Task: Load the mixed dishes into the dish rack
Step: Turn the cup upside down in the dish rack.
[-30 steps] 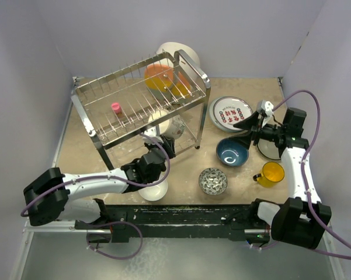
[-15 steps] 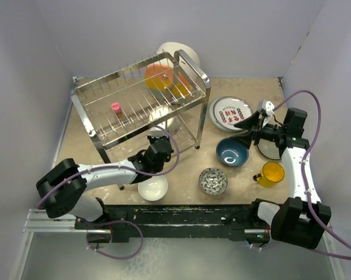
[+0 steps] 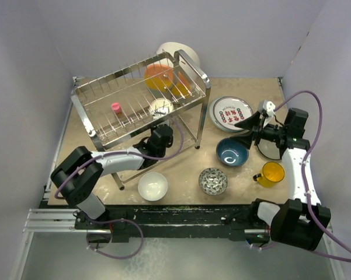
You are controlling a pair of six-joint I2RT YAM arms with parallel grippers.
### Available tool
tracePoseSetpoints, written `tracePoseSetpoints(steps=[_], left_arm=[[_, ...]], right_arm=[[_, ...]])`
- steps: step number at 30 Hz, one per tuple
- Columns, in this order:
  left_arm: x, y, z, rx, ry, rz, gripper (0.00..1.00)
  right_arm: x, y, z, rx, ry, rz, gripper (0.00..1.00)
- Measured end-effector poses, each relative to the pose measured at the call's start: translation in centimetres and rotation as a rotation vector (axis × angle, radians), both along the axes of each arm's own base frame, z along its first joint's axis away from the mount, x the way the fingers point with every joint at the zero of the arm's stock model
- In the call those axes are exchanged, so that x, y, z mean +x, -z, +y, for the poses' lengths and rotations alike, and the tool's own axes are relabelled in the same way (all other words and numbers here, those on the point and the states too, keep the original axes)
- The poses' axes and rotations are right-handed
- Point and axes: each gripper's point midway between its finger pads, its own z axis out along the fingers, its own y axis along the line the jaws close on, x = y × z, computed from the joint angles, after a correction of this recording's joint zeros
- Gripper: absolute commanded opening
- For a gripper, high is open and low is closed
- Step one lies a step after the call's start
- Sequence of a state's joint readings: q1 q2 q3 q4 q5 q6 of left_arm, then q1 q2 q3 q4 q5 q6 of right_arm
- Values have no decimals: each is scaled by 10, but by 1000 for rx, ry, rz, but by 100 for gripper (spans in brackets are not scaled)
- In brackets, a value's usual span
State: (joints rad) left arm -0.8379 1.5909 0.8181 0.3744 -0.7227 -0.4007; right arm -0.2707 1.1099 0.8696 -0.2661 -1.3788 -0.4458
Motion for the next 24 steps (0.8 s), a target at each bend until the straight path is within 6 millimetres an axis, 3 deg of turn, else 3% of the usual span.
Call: tracePoseSetpoints(steps=[6,14,20,24], left_arm=[[26,6,7,11,-37,39,0],[43,29,7,48,-30,131,0],[57,28,10,43,-44,141,0],[63,29,13,41,-63,142,15]], right_arm=[[0,0,-1,0,2,0,68],[0,0,-1,0,5,0,68],[0,0,-2,0,5,0,68],[0,0,-2,0,5,0,68]])
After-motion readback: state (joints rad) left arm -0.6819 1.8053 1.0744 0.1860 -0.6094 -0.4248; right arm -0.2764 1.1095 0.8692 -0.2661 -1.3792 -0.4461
